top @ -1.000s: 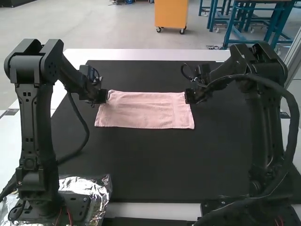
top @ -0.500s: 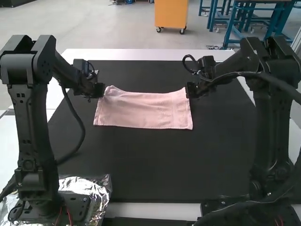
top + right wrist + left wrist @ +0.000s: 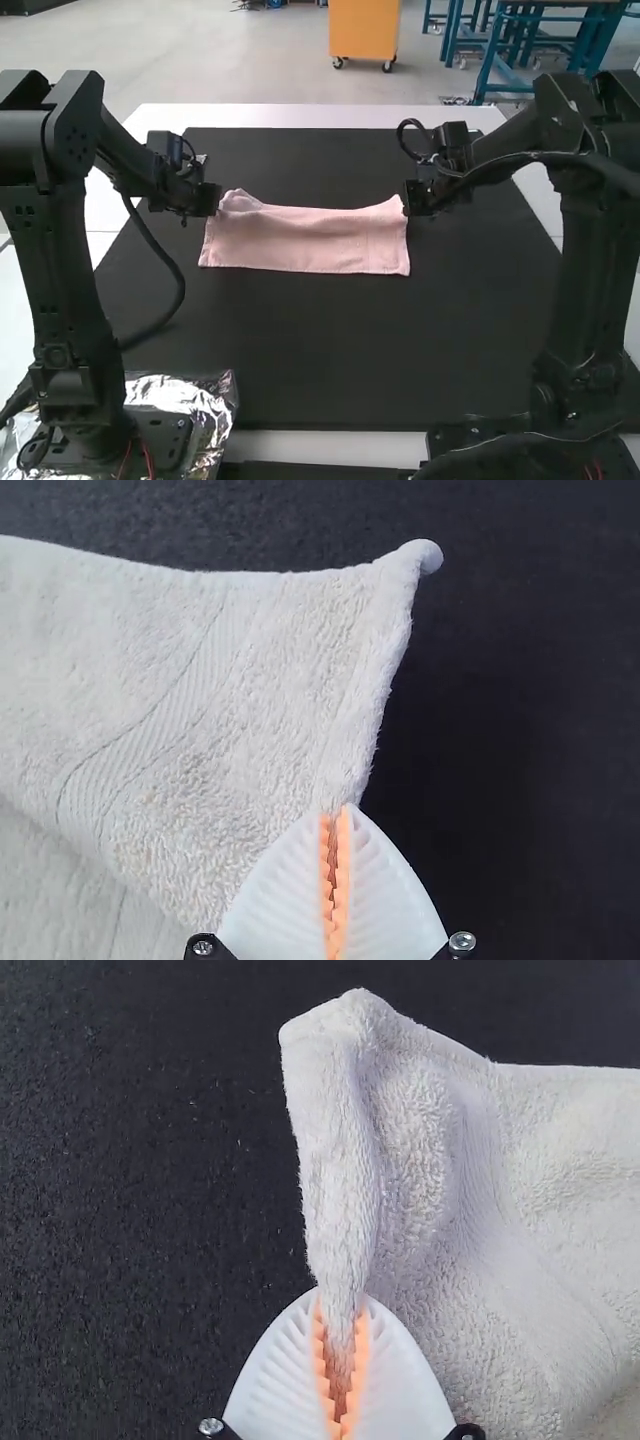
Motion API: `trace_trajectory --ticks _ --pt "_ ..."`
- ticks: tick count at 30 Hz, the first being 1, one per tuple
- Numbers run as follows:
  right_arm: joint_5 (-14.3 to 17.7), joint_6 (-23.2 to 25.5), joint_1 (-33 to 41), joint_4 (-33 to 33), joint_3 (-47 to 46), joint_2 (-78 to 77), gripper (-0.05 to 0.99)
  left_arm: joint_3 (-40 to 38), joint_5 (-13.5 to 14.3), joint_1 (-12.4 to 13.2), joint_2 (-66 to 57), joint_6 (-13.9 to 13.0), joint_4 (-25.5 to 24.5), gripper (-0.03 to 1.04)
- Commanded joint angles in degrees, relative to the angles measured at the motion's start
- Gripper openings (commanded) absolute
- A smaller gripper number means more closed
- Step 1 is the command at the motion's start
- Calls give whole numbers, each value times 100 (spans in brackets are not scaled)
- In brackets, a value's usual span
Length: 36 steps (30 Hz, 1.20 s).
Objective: Fold the towel.
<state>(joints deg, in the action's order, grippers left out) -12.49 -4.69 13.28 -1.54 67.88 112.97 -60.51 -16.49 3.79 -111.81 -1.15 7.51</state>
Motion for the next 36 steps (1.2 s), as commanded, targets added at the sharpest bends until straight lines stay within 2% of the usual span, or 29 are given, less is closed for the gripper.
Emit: trace_trajectory --ticks 1,6,16,19,28,34,35,36 --pt "-104 47 -97 -39 -99 -433 -2 162 -91 87 397 -114 102 2" --pt "-183 47 -229 -48 -398 -785 -2 461 -161 95 687 -114 93 2" --pt "-342 38 -343 -48 -1215 -1286 -2 1147 -161 500 1135 -114 190 2" --pt "-359 47 -343 -66 -1426 -1383 -2 1375 -161 544 1293 -114 260 2" --pt "-394 144 -299 -118 -1971 -1453 -2 1999 -179 544 1662 -114 321 2" --pt "-403 214 -291 -303 -2305 -1409 -1 2500 -135 517 1794 -61 594 3" --pt "-394 223 -291 -312 -2349 -1391 5 2571 -100 508 1785 -43 691 3" --pt "-394 232 -291 -321 -2376 -1383 17 2632 -74 500 1777 -17 805 3"
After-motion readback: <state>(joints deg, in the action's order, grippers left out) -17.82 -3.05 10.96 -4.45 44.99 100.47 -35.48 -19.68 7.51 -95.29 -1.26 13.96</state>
